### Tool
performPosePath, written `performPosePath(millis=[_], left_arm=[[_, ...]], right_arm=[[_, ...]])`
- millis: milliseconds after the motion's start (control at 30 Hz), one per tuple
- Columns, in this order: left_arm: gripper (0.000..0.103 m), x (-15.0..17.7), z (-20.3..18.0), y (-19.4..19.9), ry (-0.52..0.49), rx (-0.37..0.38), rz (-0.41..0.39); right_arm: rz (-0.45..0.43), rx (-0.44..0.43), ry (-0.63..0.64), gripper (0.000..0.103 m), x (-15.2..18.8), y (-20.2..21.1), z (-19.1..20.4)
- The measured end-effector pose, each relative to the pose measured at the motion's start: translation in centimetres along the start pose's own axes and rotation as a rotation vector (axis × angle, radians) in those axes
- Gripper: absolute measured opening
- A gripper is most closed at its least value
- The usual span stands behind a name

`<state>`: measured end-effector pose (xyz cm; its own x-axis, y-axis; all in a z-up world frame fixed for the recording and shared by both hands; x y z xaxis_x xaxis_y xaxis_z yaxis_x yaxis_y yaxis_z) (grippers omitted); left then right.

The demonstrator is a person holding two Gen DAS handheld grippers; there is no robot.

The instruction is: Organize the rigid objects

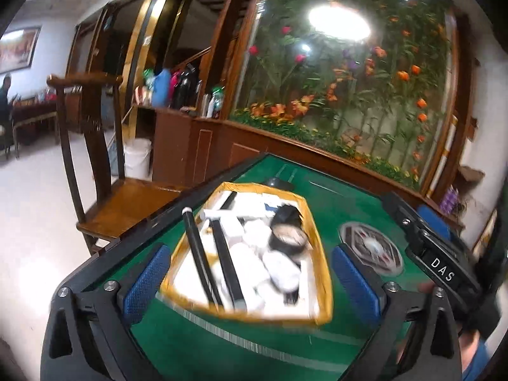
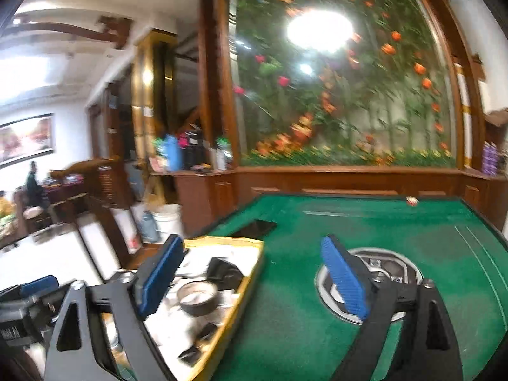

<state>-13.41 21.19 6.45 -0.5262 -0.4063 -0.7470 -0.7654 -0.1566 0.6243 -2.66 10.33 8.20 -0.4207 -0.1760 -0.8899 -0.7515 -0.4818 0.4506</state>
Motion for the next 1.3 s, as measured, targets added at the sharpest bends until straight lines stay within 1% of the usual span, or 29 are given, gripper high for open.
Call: performPosePath(millis=[67,133,200,233,300,367,400,433,500,533,600,633,667,700,733,767,800,867,933,967,1033,1100,1200,1233,1300], left_arm=[[0.103,1.8,-0.9,1.1,-0.044,-0.093,0.024],[0.103,3.3,-2.0,1.7,-0.087,-0.135,0.045],[0.103,4.3,-2.4,2.0,-0.093,-0.194,0.072],[0.103,4.7,-2.6,2.4,-0.092,-0.226,0.085],[0.103,5.1,-2.8,3.2,-0.09,-0.265,0.074],[0.103,5.4,-3.1,4.6,-0.083,-0.324,0.023],[0.103,5.5,-3.2,5.3,-0.076,-0.351,0.007],[0.103,5.5,-3.6,6.2,-0.07,-0.372,-0.01],[0.103,5.4,-4.2,7.4,-0.065,-0.369,-0.019],[0.103,5.4,-4.5,8.0,-0.065,-0.373,-0.015],[0.103,5.0,-5.1,8.9,-0.1,-0.4,0.001],[0.103,5.0,-5.2,9.4,-0.125,-0.415,-0.006],[0.103,4.8,-5.1,9.8,-0.132,-0.436,-0.028],[0.103,4.6,-4.5,10.2,-0.126,-0.477,-0.058],[0.103,4.6,-4.0,10.4,-0.109,-0.502,-0.058],[0.103,4.5,-3.4,10.2,-0.091,-0.502,-0.044],[0.103,4.5,-2.7,9.9,-0.072,-0.477,-0.02],[0.103,4.7,-1.9,9.4,-0.046,-0.424,0.0],[0.103,5.2,-1.3,8.6,-0.026,-0.388,0.026],[0.103,5.4,-1.3,8.3,-0.026,-0.386,0.036],[0.103,5.7,-1.4,7.5,-0.044,-0.419,0.052],[0.103,6.0,-1.7,6.8,-0.065,-0.433,0.068],[0.103,6.2,-2.5,5.7,-0.087,-0.388,0.103],[0.103,6.3,-2.8,5.3,-0.099,-0.389,0.122],[0.103,6.3,-3.1,4.9,-0.117,-0.404,0.131]], right_arm=[[0.042,-0.072,0.105,0.098,1.3,2.0,0.8],[0.082,-0.118,0.172,0.098,2.4,3.3,0.7],[0.119,-0.174,0.209,0.098,3.5,4.3,-0.1],[0.124,-0.185,0.206,0.098,4.0,4.8,-1.0],[0.121,-0.173,0.188,0.099,5.0,5.3,-2.6],[0.107,-0.148,0.156,0.099,6.1,5.5,-4.1],[0.113,-0.14,0.141,0.099,6.3,5.4,-4.3],[0.139,-0.148,0.121,0.099,6.2,5.1,-4.6],[0.163,-0.19,0.087,0.099,6.0,4.8,-5.0],[0.17,-0.184,0.078,0.099,6.0,4.7,-5.1],[0.185,-0.184,0.06,0.099,5.9,4.3,-5.5],[0.19,-0.19,0.05,0.099,5.9,4.2,-5.7],[0.191,-0.194,0.042,0.099,6.0,4.2,-5.9],[0.193,-0.194,0.038,0.099,5.9,4.1,-5.9],[0.193,-0.195,0.036,0.099,5.9,4.1,-5.9],[0.189,-0.195,0.04,0.099,5.8,4.1,-5.9],[0.187,-0.194,0.043,0.099,5.7,4.1,-5.8],[0.181,-0.188,0.047,0.099,5.7,4.2,-5.8],[0.185,-0.197,0.05,0.099,5.8,4.2,-5.5],[0.19,-0.196,0.055,0.099,5.9,4.0,-5.4],[0.201,-0.198,0.063,0.099,6.0,3.7,-5.1],[0.208,-0.203,0.063,0.099,6.2,3.8,-5.0],[0.201,-0.195,0.062,0.099,6.2,3.8,-5.0],[0.201,-0.196,0.06,0.099,6.2,3.9,-5.0],[0.201,-0.196,0.059,0.099,6.3,3.9,-5.0]])
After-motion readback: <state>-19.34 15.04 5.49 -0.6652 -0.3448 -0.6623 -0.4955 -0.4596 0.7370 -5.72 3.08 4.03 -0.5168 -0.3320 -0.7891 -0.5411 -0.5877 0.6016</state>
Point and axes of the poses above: each gripper's, at about its wrist camera, not at the fingertips, and y roughly against the way its jaws point, z to its left, x to its underside, the point moved 4 cm from there along -y, roughly the way its jaws point, and after that the axes turned 14 degrees about z, right-handed, at the moved point
